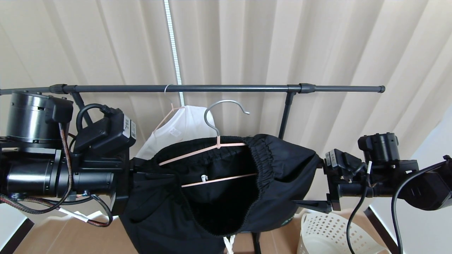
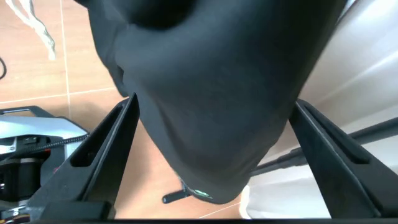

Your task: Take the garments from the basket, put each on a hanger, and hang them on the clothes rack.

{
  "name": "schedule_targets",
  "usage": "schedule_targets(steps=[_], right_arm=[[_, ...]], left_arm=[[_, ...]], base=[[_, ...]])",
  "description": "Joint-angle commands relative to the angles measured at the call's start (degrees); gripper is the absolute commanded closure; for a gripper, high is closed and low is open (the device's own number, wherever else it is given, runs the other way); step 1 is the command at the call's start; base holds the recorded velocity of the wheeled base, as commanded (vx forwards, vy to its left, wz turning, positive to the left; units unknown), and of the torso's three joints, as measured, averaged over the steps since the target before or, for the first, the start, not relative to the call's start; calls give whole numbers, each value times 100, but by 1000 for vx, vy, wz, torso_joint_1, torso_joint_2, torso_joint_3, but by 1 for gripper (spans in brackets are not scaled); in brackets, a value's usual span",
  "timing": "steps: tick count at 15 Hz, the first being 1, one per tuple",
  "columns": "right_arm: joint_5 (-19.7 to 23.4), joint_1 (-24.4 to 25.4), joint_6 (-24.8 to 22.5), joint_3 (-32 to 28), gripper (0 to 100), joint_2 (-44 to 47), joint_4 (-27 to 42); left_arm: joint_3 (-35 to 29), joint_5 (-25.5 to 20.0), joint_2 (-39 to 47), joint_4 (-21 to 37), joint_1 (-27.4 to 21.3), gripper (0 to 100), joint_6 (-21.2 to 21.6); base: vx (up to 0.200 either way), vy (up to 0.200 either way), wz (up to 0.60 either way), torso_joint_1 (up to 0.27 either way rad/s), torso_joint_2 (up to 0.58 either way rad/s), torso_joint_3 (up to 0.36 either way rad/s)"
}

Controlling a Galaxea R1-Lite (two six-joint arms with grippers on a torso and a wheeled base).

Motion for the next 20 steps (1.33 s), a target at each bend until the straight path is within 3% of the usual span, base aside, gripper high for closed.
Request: schedule_targets(steps=[1, 2, 3, 7, 10, 20], right_arm=[[18, 6, 2, -15, 0, 61, 2], [18, 15, 2, -15, 0, 61, 2], [18, 24, 46, -15, 100, 70, 2], [-17, 120, 160, -59, 100, 70, -7], [-17, -12, 160, -112, 100, 70, -7], [-26, -337, 177, -419, 100, 456, -7]], left_arm=[[8, -1, -19, -1, 0, 100, -70], [8, -1, -19, -1, -9, 100, -149], [17, -1, -19, -1, -9, 100, -158], [43, -1, -63, -1, 0, 100, -175], [52, -1, -159, -1, 0, 100, -457], [263, -9, -423, -10, 211, 100, -624]], base=[[0, 0, 0, 0, 0, 0], [0, 0, 0, 0, 0, 0], [0, 0, 0, 0, 0, 0], [0, 0, 0, 0, 0, 0], [0, 0, 0, 0, 0, 0], [0, 0, 0, 0, 0, 0]])
